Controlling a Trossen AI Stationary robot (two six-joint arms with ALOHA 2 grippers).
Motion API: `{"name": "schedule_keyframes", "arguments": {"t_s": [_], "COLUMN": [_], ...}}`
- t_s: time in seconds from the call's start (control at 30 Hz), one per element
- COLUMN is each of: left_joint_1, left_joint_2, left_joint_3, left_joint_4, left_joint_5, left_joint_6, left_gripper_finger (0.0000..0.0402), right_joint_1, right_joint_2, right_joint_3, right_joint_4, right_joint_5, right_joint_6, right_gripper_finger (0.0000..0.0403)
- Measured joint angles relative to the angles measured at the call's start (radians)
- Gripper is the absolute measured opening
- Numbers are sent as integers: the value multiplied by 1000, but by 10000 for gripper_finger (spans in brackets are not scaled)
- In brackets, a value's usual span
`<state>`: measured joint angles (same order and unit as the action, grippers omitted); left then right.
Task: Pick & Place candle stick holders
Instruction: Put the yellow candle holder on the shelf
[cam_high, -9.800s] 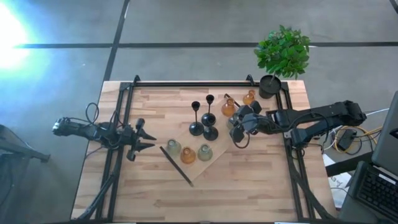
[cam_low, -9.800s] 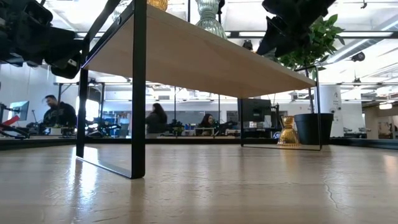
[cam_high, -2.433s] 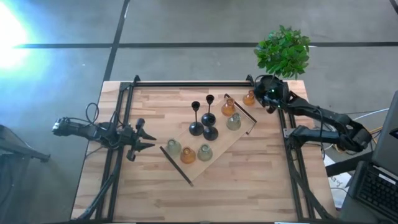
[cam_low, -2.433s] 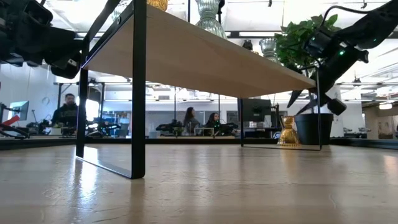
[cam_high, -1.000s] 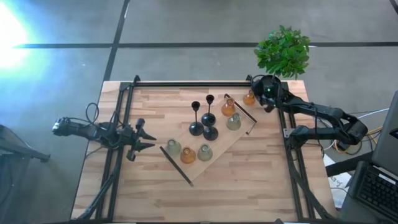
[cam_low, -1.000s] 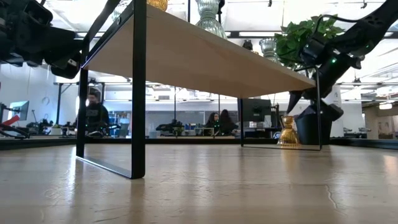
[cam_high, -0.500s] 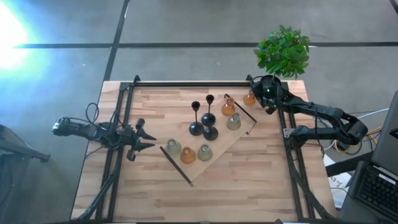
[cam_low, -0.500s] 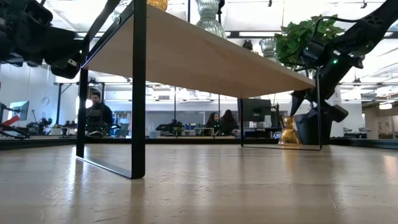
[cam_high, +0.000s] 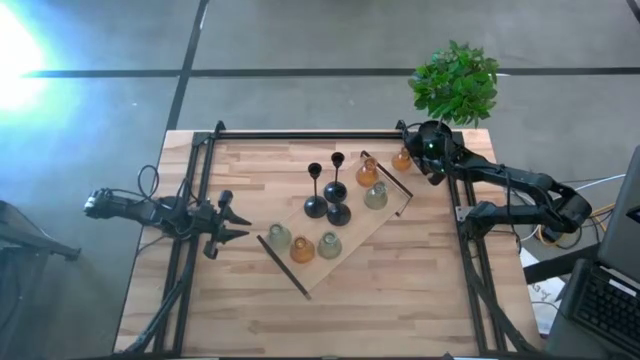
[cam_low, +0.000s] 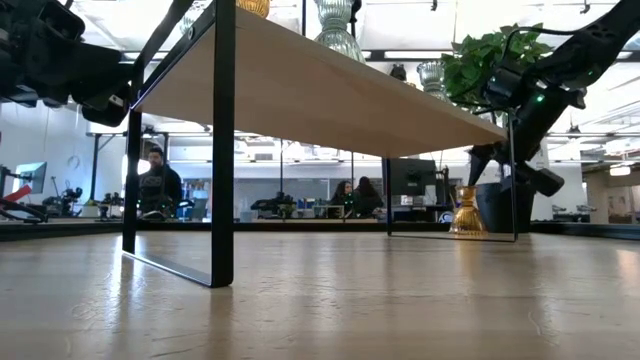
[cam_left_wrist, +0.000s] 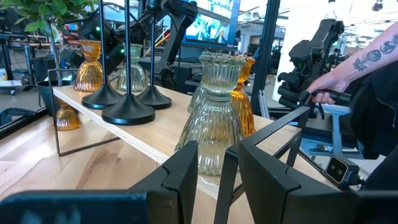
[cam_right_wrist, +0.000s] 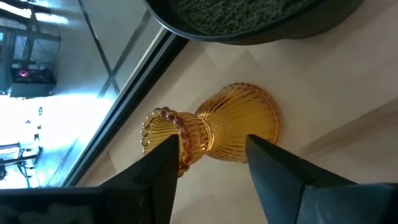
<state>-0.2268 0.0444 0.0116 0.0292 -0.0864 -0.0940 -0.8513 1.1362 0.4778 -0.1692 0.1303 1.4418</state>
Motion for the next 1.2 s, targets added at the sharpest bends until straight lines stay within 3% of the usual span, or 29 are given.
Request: {"name": "schedule_keyframes", "arguments": {"t_s": [0.3, 0.97, 1.2], "left_joint_1": [0, 0, 0], "left_joint_2": [0, 0, 0], "left_joint_3": [0, 0, 0], "left_joint_4": [0, 0, 0], "left_joint_5": [0, 0, 0], "left_joint_6": [0, 0, 0], "left_gripper_finger": [120, 120, 120], "right_joint_1": [0, 0, 0], "right_joint_2": [0, 0, -3], "right_joint_3": [4, 75, 75], "right_joint_4": [-21, -162, -197], "right_joint_5": [-26, -31, -33], "right_joint_6": [0, -70, -76], "right_gripper_finger": [170, 78, 74]}}
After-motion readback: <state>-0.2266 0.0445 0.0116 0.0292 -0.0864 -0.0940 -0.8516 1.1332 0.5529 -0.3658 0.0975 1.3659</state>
